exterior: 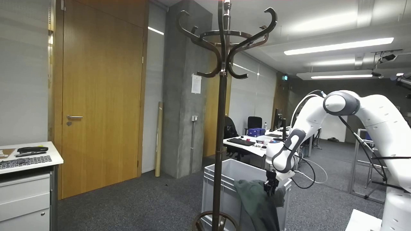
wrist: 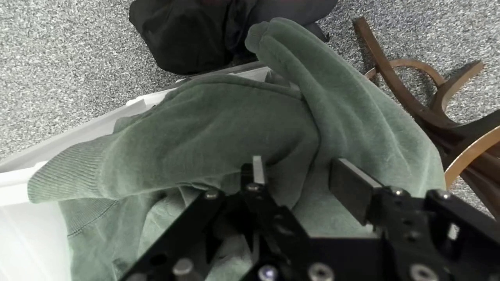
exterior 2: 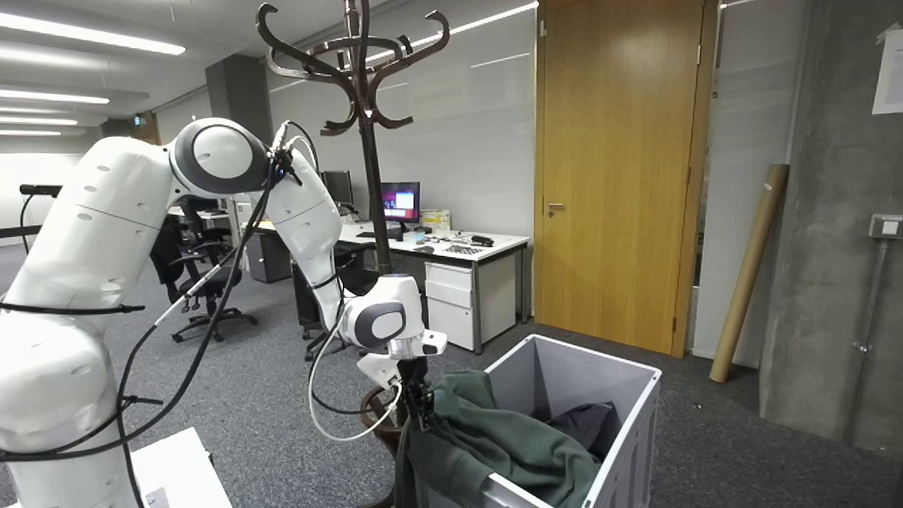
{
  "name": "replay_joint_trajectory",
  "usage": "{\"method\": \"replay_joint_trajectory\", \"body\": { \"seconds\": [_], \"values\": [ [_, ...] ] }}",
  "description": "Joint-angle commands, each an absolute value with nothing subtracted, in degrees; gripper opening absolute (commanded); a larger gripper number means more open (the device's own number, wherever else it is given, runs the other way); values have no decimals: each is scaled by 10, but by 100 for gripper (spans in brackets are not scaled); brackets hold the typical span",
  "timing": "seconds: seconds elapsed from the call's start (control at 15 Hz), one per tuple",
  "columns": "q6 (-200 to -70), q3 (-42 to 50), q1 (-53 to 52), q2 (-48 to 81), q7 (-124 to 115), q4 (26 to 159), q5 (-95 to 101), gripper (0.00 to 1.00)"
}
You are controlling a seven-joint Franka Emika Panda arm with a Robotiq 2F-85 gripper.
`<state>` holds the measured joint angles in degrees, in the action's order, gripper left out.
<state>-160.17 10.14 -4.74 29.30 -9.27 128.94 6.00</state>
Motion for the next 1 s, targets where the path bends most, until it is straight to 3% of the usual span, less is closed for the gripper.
{"method": "replay_joint_trajectory", "body": {
  "seconds": [0.0,0.2,0.93],
  "values": [
    [-1612,113,-58,299,-103,1285,77,18],
    [-1608,112,-56,294,-99,1285,75,0],
    [-1617,182,-51,192,-160,1288,78,2]
  ]
}}
